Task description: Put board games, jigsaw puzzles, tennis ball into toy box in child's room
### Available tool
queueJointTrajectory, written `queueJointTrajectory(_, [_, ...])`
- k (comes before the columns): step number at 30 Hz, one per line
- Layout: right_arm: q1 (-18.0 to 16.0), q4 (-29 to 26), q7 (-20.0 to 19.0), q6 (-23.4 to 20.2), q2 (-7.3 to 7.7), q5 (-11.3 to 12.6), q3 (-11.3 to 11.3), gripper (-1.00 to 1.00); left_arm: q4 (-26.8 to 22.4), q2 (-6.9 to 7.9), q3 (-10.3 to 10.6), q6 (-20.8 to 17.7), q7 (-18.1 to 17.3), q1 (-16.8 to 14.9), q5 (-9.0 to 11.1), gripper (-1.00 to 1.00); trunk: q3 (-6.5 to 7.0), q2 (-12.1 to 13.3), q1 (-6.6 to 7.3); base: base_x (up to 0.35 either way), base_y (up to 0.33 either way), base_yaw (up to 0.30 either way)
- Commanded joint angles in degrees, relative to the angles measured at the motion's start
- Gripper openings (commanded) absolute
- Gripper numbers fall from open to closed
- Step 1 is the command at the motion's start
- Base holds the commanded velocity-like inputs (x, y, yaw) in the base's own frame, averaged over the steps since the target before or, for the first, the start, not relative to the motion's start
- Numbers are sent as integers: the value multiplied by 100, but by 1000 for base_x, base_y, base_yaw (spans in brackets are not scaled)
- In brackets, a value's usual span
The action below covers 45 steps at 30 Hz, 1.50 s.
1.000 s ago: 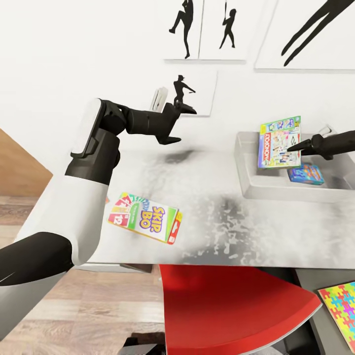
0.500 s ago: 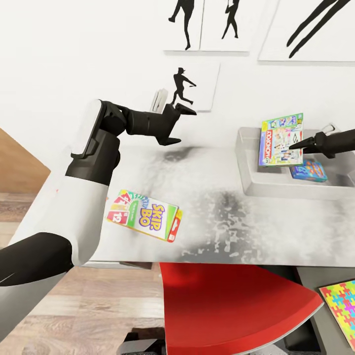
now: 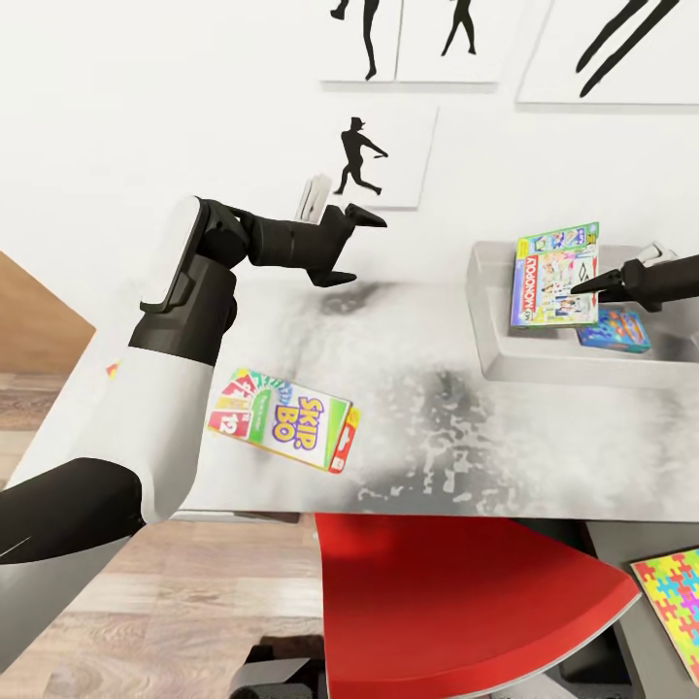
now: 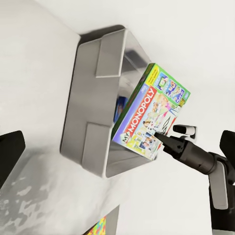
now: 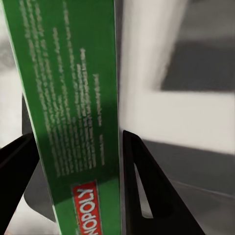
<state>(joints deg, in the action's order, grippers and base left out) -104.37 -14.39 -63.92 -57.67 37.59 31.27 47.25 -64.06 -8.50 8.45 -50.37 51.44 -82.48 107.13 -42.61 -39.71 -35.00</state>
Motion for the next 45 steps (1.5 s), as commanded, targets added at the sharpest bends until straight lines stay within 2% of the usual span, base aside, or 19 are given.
queueJointTrajectory(1, [-8, -2, -47, -34, 6, 19, 23, -100, -2, -3, -3, 1, 59, -5, 53, 100, -15, -6, -1, 0, 0, 0])
queueJointTrajectory(33, [-13, -27, -50, -32, 73, 19, 21, -100, -10, -11, -2, -2, 59, -47, 53, 100, -313, -6, -1, 0, 0, 0])
queueJointTrajectory(45, [-13, -39, -50, -26, 81, 22, 21, -100, -10, -11, -2, -5, 59, -48, 52, 100, -350, -6, -1, 0, 0, 0])
